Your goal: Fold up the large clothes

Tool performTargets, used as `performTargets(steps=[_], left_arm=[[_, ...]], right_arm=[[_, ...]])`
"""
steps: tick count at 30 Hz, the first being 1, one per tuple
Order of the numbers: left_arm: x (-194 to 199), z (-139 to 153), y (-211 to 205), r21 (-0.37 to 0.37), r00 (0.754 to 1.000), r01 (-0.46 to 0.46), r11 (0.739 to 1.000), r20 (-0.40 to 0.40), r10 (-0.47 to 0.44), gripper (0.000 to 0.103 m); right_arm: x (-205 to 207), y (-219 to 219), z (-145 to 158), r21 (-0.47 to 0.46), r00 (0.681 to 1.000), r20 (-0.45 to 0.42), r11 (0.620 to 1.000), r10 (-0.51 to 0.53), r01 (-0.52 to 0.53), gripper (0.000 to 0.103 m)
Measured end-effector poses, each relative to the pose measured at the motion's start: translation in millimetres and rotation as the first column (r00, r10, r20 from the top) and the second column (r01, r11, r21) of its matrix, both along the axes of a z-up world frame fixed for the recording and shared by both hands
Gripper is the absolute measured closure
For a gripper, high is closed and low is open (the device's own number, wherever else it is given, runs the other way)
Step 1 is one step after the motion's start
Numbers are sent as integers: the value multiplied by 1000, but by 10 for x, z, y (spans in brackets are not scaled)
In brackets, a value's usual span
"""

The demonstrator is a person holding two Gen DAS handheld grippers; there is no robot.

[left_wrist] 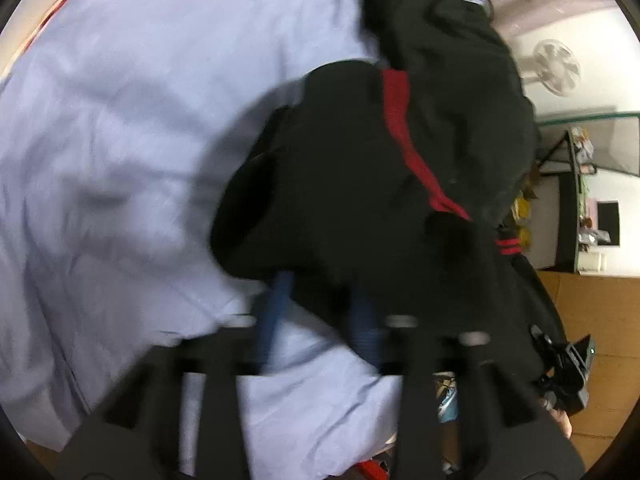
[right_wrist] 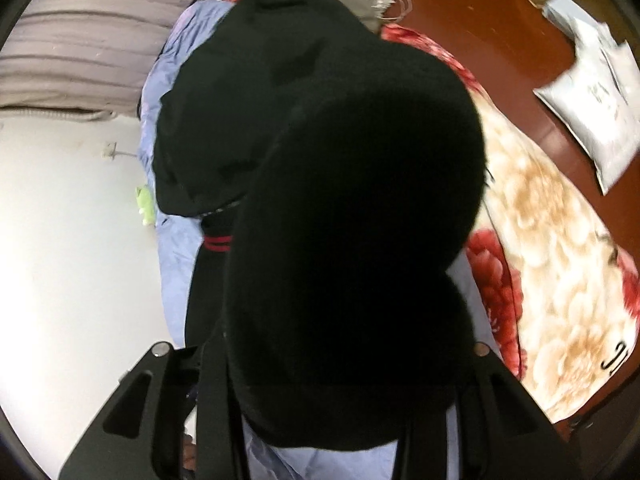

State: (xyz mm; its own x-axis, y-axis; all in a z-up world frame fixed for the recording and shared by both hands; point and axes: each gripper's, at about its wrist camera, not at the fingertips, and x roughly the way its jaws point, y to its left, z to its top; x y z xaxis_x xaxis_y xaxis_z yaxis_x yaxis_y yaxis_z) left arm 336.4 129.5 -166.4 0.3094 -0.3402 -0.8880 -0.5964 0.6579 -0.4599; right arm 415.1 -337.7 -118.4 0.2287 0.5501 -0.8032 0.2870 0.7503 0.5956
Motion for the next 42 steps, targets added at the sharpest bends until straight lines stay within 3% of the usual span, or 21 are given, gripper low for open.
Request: performTargets(steps=[1, 4, 6, 8, 11, 15, 19, 22, 24, 27, 31, 34, 38, 42], left_arm=[[-62, -26, -12, -8, 1000, -26, 1000, -4, 26, 39], [-301, -134, 1, -55, 991, -132, 990, 14, 133, 23], [-382, -213, -35, -101, 981, -185, 978, 35, 189, 20], [-392, -316, -99, -180, 971, -220, 959, 58, 234, 19], [-306, -340, -187, -292, 947, -232, 928, 151, 284, 19], [-79, -310, -227, -236, 942, -243, 941, 172, 287, 19], [164, -493, -175, -188, 944, -285, 940, 113, 309, 16], [352, -727, -207, -150, 966, -252, 956, 12, 257, 14], [421, -878, -219, -153, 967, -254, 955, -42, 250, 10], [441, -993, -165, -195, 955, -296, 935, -47, 293, 11], [475, -901, -153, -237, 961, -267, 934, 10, 277, 64], [489, -666, -116, -251, 961, -246, 936, 65, 270, 86], [522, -150, -173, -234, 952, -194, 953, 191, 240, 92], [667, 538, -161, -214, 916, -149, 965, 337, 216, 93]], right_arm=[[-28, -32, -40, 5, 1000, -1, 1000, -2, 2, 66], [-68, -61, -19, 8, 1000, 9, 1000, 23, -23, 66], [-11, -81, -49, 12, 999, 16, 999, 37, -37, 66], [-105, -13, 209, 17, 998, 24, 998, 53, -54, 66], [-113, -46, 173, 22, 997, 25, 997, 69, -69, 66], [-168, -116, 145, 36, 997, 22, 997, 75, -75, 65], [-171, -141, 78, 52, 997, 24, 995, 79, -80, 65], [-84, -66, 39, 61, 996, 23, 994, 90, -92, 64], [-98, -68, 20, 68, 995, 19, 993, 94, -95, 64], [-145, -102, -30, 84, 997, 3, 993, 82, -82, 63], [-145, -165, -59, 103, 1000, 2, 994, 30, -30, 63], [-69, -169, -63, 128, 999, 7, 991, -34, 33, 64], [30, -177, 236, 156, 993, 82, 985, -84, 70, 66], [193, -133, 709, 182, 982, 167, 982, -88, 57, 67]])
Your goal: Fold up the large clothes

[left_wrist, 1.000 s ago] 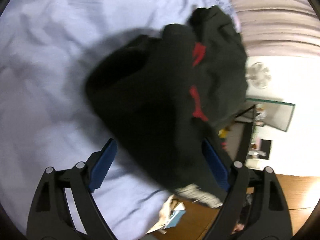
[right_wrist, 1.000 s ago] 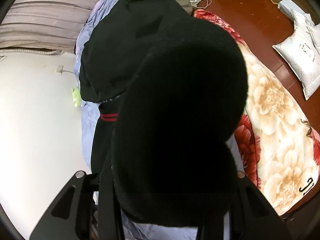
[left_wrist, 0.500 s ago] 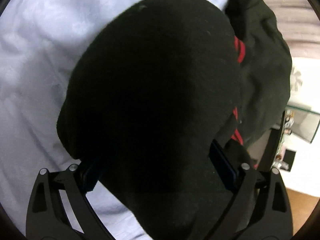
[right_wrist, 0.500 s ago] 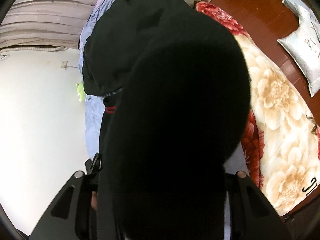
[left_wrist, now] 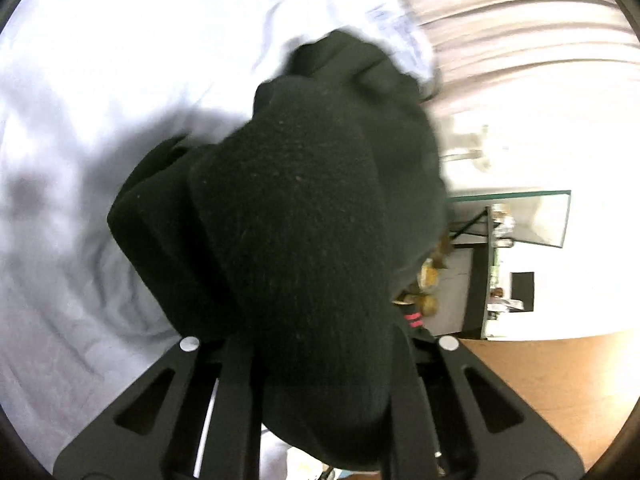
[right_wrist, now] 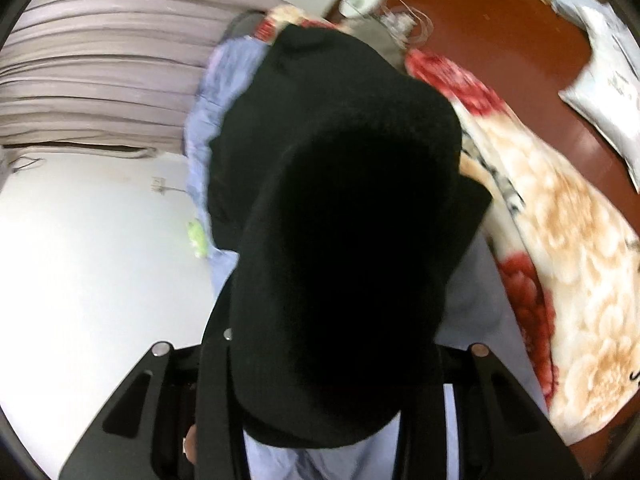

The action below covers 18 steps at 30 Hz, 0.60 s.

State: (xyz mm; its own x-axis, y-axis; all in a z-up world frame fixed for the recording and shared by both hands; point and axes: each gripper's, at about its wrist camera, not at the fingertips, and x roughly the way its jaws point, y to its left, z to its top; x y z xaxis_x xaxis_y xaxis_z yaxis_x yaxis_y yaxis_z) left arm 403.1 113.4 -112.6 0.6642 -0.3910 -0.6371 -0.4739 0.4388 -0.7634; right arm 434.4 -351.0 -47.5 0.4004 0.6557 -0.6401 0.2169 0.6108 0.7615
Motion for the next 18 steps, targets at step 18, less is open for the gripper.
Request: performTargets(steps=[18], left_arm=[[1542, 2410, 322, 176, 902, 31, 984, 419, -103, 95]], right_arm=[[1624, 401, 2044, 6, 883, 452, 990, 122, -140, 68]])
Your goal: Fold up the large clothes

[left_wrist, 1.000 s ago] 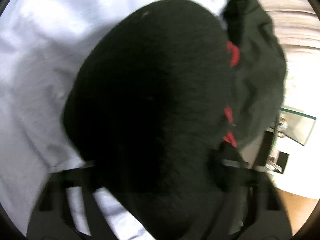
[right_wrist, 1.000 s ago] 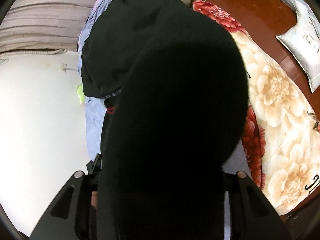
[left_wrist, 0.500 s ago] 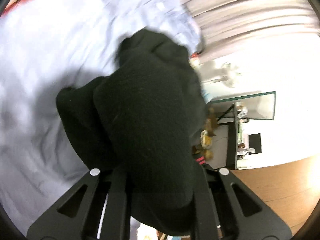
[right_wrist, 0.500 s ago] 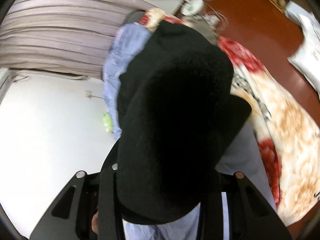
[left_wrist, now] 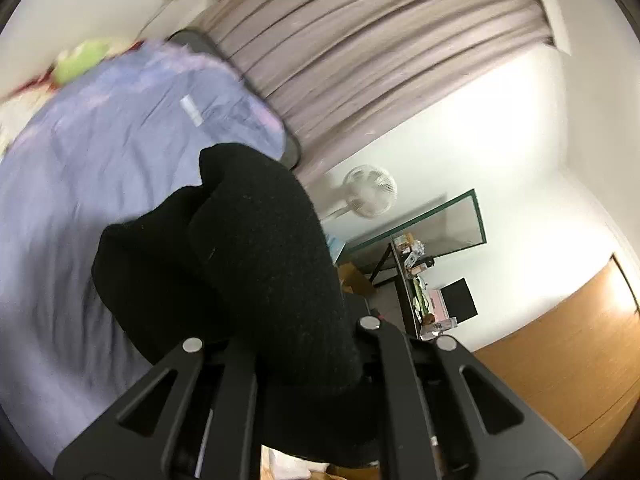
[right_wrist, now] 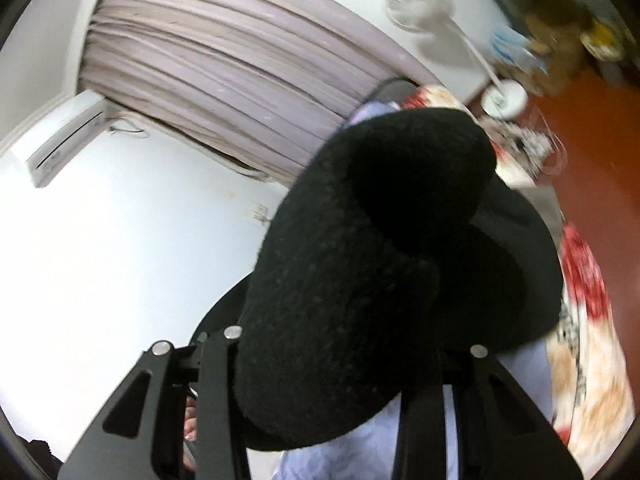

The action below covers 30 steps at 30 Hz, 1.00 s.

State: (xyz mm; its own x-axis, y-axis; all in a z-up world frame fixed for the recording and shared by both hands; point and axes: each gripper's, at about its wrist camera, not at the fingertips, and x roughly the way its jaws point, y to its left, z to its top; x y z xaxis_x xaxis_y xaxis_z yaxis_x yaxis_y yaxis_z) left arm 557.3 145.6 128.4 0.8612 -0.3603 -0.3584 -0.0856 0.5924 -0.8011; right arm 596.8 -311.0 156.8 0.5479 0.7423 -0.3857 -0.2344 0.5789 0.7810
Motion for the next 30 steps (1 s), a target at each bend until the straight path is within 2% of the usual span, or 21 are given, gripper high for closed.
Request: performTargets(steps=[3, 5, 7, 9, 11, 12, 14, 17, 19, 21, 23, 26, 30], left_arm=[[275, 177, 31, 31, 998, 1, 1000, 56, -3, 95], [434, 210, 45, 54, 993, 4, 999, 120, -11, 95], [558, 132, 60, 76, 986, 9, 997, 167, -22, 95], [691, -70, 64, 116, 983, 16, 993, 178, -36, 95], [855, -483, 73, 153, 990, 15, 988, 134, -36, 95], [953, -810, 83, 162, 996, 17, 987, 83, -31, 95], [1062, -1313, 105, 146, 1000, 25, 989, -18, -22, 96], [1062, -2014, 118, 116, 988, 13, 993, -155, 5, 96], [1012, -2172, 151, 66, 986, 3, 998, -168, 8, 96], [1022, -2097, 138, 71, 987, 10, 997, -162, 1, 97], [1114, -1840, 154, 58, 992, 15, 998, -129, -7, 97], [1342, -1261, 166, 83, 998, 24, 996, -58, -19, 98], [1644, -334, 161, 132, 1000, 24, 991, 10, -26, 98]], right_arm=[[210, 23, 141, -7, 997, 74, 1000, 6, -6, 68], [284, 30, 160, -13, 990, 142, 1000, 14, -12, 68], [338, 17, 43, -13, 981, 193, 1000, 23, -21, 67], [433, 9, -276, -42, 976, 213, 999, 40, -32, 67], [581, 9, -709, -67, 984, 169, 997, 54, -44, 67], [662, 40, -912, -80, 989, 138, 996, 60, -50, 67], [826, -9, -1562, -95, 999, -3, 995, 39, -39, 67], [861, -162, -2272, -74, 986, -169, 997, -1, -12, 67], [795, -214, -2415, -47, 979, -202, 999, -1, -9, 67], [813, -208, -2277, -56, 982, -191, 998, 1, -12, 67], [993, -86, -1984, -57, 988, -152, 998, 7, -16, 67], [1267, 64, -1217, -71, 998, -59, 997, 21, -25, 68], [1509, 179, -227, -89, 999, 36, 996, 31, -27, 68]])
